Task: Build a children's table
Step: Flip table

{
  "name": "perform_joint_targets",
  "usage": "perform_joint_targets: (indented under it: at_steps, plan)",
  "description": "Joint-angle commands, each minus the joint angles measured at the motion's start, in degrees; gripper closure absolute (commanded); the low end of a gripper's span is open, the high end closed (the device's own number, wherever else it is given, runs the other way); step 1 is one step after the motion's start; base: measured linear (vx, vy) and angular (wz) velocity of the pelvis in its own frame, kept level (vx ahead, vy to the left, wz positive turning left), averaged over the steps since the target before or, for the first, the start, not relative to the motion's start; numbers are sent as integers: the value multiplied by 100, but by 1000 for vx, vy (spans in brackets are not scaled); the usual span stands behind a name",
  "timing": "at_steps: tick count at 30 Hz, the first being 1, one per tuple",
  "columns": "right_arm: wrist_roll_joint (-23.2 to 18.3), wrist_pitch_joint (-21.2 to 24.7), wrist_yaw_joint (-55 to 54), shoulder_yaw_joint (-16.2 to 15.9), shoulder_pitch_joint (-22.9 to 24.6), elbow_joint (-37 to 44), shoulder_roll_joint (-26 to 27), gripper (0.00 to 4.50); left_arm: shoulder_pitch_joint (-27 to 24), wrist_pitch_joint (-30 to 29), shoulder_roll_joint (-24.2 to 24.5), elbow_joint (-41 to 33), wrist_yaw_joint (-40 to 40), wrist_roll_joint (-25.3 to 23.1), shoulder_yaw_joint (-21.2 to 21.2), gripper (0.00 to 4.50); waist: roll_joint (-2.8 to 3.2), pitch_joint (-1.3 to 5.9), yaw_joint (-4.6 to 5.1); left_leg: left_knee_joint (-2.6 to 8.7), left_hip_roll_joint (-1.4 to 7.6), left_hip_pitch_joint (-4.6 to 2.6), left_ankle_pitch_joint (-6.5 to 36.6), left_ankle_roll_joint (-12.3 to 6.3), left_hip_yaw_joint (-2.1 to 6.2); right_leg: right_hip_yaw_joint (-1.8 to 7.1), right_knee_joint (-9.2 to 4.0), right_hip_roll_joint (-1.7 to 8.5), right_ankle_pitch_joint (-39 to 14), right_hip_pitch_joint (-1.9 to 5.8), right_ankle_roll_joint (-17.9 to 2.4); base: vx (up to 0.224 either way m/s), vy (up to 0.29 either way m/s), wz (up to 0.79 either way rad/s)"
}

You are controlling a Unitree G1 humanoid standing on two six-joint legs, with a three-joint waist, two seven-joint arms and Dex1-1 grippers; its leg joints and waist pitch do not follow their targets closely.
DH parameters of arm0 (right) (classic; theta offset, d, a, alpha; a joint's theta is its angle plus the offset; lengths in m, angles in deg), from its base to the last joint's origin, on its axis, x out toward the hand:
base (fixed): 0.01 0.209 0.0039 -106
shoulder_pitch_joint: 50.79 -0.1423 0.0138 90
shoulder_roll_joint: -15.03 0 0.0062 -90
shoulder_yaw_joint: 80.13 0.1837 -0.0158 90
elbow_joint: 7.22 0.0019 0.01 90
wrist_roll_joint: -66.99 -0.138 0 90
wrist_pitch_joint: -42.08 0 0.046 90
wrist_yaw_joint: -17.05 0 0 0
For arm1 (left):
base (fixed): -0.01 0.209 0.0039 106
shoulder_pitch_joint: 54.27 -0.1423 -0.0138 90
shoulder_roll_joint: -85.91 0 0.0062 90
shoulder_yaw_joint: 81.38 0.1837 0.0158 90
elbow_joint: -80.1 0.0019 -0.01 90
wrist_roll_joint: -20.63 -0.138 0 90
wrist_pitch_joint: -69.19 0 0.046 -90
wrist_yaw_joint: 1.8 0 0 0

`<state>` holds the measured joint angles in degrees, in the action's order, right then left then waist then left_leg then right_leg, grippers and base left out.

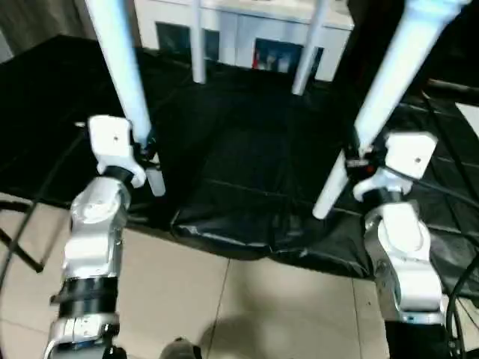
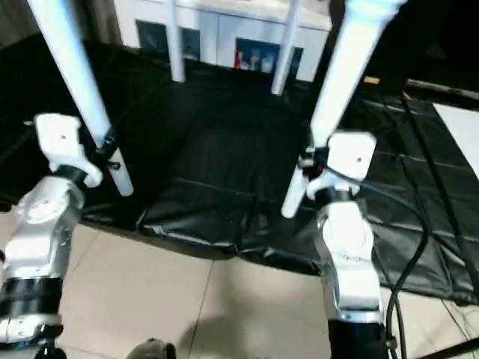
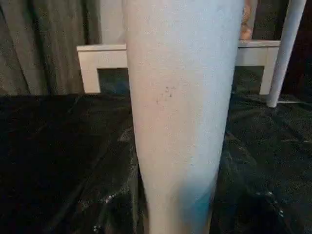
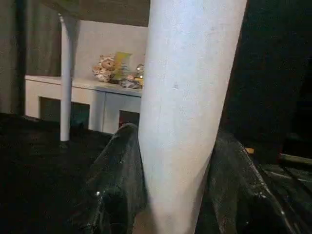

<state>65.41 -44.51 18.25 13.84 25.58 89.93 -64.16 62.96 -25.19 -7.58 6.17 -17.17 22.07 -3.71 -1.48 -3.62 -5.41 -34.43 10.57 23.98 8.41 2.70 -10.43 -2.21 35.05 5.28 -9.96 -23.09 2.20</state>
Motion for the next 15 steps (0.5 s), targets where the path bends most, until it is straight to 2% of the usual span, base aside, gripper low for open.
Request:
perform_joint_targets:
  at_steps: [1,3,4,5,7,9,10,11,14,15]
  plan:
    - [213,59,252,-216,-48,-320,-160,291,160,217,127,258,-50,-343,361,286,80,386,97,509,162,-319,2904,460,149,138,-572,220,-2633,10,-353,0,0,0]
    - [121,28,386,-262,-75,-464,-163,291,169,290,176,337,7,-390,376,286,73,380,142,519,169,-311,3003,484,176,119,-574,221,-2740,26,-374,0,0,0]
    - [69,-14,430,-274,-90,-501,-139,291,166,328,224,340,78,-485,423,251,79,379,154,518,171,-317,3074,490,183,116,-583,226,-2795,18,-377,0,0,0]
    - [92,-62,423,-303,-115,-552,-142,235,151,405,231,324,148,-523,417,216,77,380,161,516,171,-324,3098,493,189,115,-583,228,-2807,13,-385,0,0,0]
    - [33,-193,495,-329,-166,-617,-125,221,114,494,229,243,175,-515,402,212,61,377,183,512,174,-333,3152,469,194,117,-600,223,-2853,-1,-385,0,0,0]
    - [32,-381,528,-332,-190,-644,-138,214,61,587,144,34,162,-332,324,201,68,373,203,517,175,-319,3112,470,193,119,-589,230,-2803,8,-447,0,0,0]
    - [18,-459,544,-328,-192,-653,-137,184,41,623,103,-48,155,-238,288,173,61,383,224,511,180,-314,3129,449,192,119,-588,242,-2763,12,-510,0,0,0]
    - [-1,-548,557,-312,-164,-651,-142,177,-10,649,64,-198,135,-139,265,168,58,391,222,507,189,-317,3089,419,187,123,-578,240,-2669,6,-561,0,0,0]
    - [-27,-838,558,-253,76,-480,-150,158,-278,597,-140,-864,149,268,186,146,67,391,219,520,206,-286,3049,388,183,126,-550,243,-2445,27,-649,0,0,0]
    - [-5,-867,505,-227,154,-383,-138,134,-354,553,-183,-1033,164,330,173,122,61,392,207,513,210,-291,3012,355,167,133,-549,237,-2358,16,-667,0,0,0]
